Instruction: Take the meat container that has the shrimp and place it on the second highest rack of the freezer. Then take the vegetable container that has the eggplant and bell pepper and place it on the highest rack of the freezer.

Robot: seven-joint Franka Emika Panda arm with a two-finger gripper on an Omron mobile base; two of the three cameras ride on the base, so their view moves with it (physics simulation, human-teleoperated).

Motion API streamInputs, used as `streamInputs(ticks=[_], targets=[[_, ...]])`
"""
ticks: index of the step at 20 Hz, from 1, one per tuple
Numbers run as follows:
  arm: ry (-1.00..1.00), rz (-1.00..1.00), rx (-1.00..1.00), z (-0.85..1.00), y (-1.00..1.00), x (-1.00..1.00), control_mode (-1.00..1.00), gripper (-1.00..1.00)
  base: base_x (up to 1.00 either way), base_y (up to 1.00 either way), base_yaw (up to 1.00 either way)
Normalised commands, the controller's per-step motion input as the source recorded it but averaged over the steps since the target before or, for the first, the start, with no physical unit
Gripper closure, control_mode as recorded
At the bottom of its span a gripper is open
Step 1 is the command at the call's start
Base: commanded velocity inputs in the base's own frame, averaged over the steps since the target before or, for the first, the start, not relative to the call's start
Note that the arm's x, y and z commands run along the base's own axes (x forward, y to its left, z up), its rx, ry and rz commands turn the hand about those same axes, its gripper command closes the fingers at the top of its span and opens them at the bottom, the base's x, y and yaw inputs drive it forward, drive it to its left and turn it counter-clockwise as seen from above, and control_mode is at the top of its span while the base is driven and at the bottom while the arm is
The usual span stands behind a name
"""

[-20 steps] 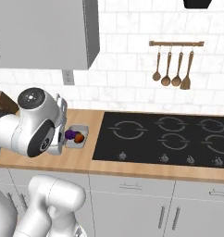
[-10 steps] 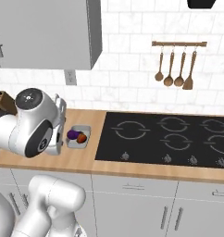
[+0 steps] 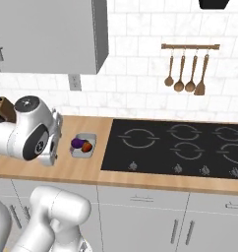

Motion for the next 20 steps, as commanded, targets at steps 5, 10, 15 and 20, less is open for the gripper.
streamInputs(ticks=[5, 10, 15, 20], targets=[[0.22, 0.16, 0.0, -0.37, 0.0, 0.02, -1.0, -1.0, 0.0, 0.0, 0.0], [0.24, 0.19, 0.0, -0.44, 0.0, 0.18, -1.0, -1.0, 0.0, 0.0, 0.0], [0.18, 0.24, 0.0, -0.42, 0.06, 0.22, -1.0, -1.0, 0.0, 0.0, 0.0], [0.01, 0.08, 0.0, -0.17, 0.09, 0.39, -1.0, -1.0, 0.0, 0.0, 0.0]])
